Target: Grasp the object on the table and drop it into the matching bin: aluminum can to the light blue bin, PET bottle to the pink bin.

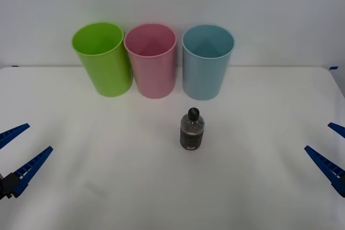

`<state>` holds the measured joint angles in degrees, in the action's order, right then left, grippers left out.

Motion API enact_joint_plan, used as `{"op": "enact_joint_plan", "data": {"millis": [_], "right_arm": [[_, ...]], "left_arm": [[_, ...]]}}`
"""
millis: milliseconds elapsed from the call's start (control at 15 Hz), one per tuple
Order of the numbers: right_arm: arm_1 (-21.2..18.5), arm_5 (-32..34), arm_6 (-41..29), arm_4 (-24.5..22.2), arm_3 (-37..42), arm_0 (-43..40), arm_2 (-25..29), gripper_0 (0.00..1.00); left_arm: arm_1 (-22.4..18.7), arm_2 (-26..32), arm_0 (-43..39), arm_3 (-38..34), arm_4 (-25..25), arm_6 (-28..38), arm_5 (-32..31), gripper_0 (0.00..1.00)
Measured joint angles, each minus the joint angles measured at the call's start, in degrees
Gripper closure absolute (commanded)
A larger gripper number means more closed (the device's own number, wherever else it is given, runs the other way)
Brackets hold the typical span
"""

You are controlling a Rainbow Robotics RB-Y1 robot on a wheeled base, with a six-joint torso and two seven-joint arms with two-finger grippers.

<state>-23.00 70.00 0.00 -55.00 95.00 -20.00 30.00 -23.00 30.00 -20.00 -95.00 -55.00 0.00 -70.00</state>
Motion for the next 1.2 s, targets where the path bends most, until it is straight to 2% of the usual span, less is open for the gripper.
{"op": "enact_joint_plan", "data": {"millis": [533, 933, 1200], "right_arm": [[-0.30, -0.21, 0.10, -1.07, -1.30, -0.67, -0.11, 0.00], [-0.92, -0.28, 1.64, -1.24, -1.95, -1.70, -3.90, 0.00], [-1.85, -0.24, 8.25, -1.25, -5.20, -0.28, -8.23, 0.00]], "left_arm": [[0.00, 0.00, 0.00, 0.00, 0.00, 0.00, 0.00, 0.00], [0.00, 0.00, 0.00, 0.00, 0.00, 0.00, 0.00, 0.00], [0.00, 0.00, 0.00, 0.00, 0.00, 0.00, 0.00, 0.00]]}}
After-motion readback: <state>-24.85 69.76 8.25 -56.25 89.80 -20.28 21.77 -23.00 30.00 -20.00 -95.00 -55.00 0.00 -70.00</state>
